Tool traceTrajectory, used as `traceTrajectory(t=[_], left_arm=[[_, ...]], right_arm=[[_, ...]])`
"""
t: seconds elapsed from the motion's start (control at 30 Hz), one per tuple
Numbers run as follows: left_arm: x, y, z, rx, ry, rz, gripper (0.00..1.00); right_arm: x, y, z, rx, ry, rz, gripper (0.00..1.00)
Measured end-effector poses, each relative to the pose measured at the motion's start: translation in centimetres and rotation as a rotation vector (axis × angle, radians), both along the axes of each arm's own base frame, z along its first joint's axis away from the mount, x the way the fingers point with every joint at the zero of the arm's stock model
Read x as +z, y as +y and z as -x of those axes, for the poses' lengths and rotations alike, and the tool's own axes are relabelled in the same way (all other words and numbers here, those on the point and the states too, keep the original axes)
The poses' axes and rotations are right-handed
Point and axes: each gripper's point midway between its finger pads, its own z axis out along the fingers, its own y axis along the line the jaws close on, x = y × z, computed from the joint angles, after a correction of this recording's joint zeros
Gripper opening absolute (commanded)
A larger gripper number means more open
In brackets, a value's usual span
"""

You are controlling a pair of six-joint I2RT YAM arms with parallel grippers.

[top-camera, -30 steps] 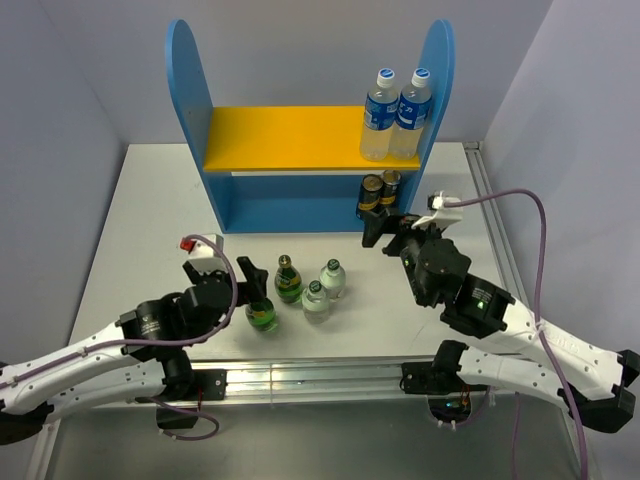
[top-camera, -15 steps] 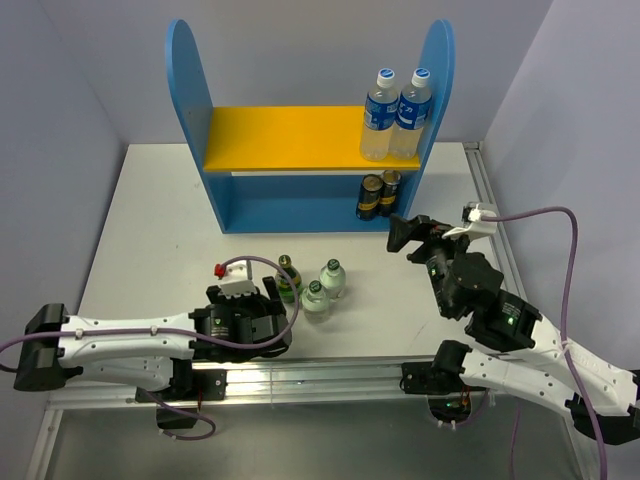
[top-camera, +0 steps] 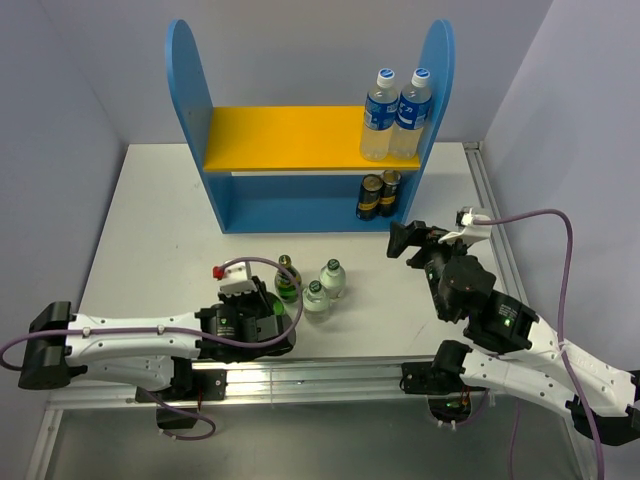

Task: Place and organize the beverage onto the shelf

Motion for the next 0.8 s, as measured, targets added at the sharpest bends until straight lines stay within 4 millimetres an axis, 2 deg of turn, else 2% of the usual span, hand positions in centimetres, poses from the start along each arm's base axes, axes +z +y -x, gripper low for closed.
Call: traceTrajectory(t=[0.27, 0.37, 0.47, 0.63, 0.73, 0.8], left_arm=[[0.1, -0.4, 0.0, 0.021, 0.022, -0.075, 0.0], [0.9, -0.4, 0.2, 0.012, 0.045, -0.115, 0.0], [3.4, -0.9, 0.1, -0.008, 0.041, -0.132, 0.0], [9.3, -3.0, -0.5, -0.088, 0.001, -0.134, 0.0], [12.5, -3.8, -1.7, -0.154, -0.032, -0.139, 0.0], [14.5, -3.7, -3.0, -0.179, -0.051, -0.141, 0.0]], right_arm=[[0.0, -0.2, 0.0, -0.009, 0.0, 0.003, 1.0], [0.0, -0.2, 0.0, -0.011, -0.001, 0.002, 1.0], [0.2, -0.4, 0.1, -0.011, -0.007, -0.007, 1.0], [0.5, -0.7, 0.3, -0.011, -0.017, -0.023, 1.0], [0.6, -0.8, 0.3, -0.012, -0.019, -0.026, 1.0], [0.6, -0.8, 0.3, -0.012, -0.02, -0.026, 1.0]])
